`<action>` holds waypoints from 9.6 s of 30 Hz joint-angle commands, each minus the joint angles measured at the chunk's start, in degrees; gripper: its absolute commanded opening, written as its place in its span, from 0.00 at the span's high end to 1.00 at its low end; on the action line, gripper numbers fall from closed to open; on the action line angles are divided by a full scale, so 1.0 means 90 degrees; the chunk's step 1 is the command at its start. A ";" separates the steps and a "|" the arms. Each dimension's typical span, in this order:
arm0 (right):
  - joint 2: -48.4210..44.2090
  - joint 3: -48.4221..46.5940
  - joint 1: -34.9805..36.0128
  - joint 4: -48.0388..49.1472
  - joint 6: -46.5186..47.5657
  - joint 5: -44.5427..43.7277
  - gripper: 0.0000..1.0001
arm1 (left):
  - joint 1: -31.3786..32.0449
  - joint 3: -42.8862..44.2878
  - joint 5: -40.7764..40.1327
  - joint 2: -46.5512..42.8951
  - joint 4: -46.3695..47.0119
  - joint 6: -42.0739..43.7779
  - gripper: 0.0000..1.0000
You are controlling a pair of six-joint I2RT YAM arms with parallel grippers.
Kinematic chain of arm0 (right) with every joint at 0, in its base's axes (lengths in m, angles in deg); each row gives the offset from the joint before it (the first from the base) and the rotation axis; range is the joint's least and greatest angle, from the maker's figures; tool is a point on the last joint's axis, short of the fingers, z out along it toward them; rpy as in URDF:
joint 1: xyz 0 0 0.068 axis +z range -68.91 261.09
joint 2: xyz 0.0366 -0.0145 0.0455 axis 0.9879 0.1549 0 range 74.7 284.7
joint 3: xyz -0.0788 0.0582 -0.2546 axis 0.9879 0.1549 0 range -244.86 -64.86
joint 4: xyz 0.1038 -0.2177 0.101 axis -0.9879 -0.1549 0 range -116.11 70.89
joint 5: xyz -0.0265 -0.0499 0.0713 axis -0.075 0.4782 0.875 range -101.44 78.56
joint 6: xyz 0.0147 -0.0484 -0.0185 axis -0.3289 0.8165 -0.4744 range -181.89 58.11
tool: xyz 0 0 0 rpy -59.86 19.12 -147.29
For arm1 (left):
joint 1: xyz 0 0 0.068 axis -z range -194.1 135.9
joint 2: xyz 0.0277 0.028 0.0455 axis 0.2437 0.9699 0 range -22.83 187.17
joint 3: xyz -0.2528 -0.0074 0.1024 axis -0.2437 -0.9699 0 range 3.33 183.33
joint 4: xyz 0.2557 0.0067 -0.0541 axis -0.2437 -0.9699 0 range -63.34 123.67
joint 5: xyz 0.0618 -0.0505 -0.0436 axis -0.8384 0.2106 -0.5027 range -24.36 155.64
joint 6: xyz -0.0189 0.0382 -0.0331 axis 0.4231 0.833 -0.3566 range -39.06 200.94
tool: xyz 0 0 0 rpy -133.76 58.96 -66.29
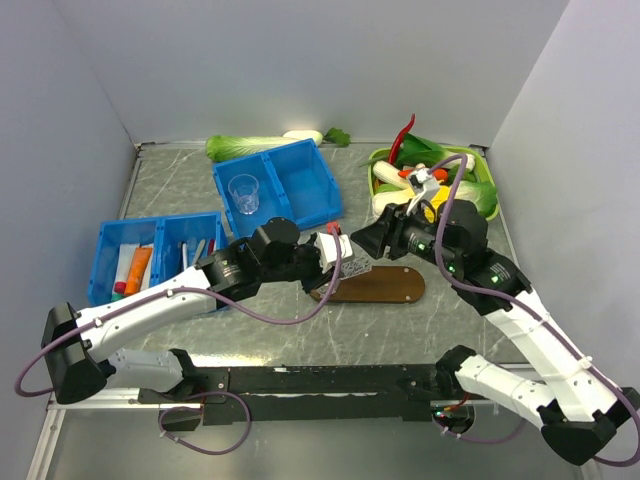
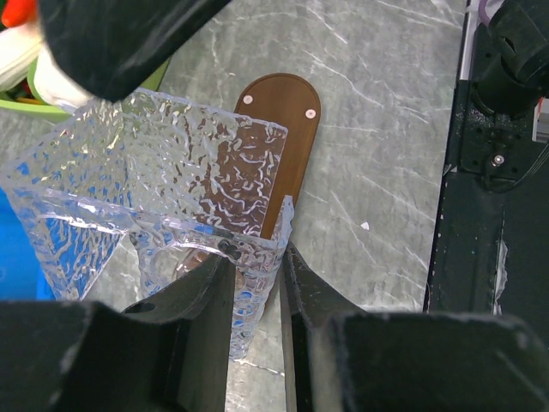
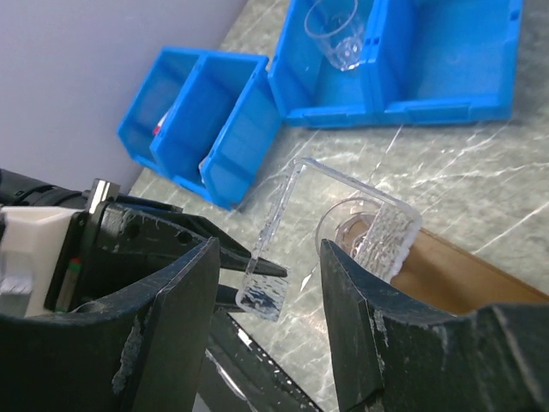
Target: Prepare toiletry sets of a toothbrush and toothpaste on the tray
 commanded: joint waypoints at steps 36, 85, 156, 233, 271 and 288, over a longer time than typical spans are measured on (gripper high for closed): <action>0.1244 0.0263 0.1037 0.0709 -0.0249 -0.0999 0.50 | 0.0103 -0.0024 -0.0025 -0.0162 0.0584 -0.0155 0.99; -0.1744 0.1210 0.0529 0.2710 -0.0297 0.0544 1.00 | -0.1049 -0.1576 -0.0309 -0.2067 0.3640 -0.6443 0.01; 0.0589 0.0292 0.1212 0.0337 0.0787 -0.1448 0.42 | -0.1049 -0.1791 -0.0856 -0.2184 0.3357 -0.6893 0.99; 0.0824 0.0888 -0.1219 -0.2465 0.0757 -0.0637 1.00 | -0.3148 -0.0170 -0.2828 -0.0748 0.0681 -0.2987 0.03; 0.1820 0.1278 -0.1346 -0.1742 0.0181 -0.0383 1.00 | -0.3149 -0.0160 -0.2867 -0.0748 0.0633 -0.2938 0.03; 0.2054 0.1347 -0.1346 -0.1440 0.0103 -0.0422 1.00 | -0.3148 -0.0160 -0.2867 -0.0778 0.0613 -0.2929 0.04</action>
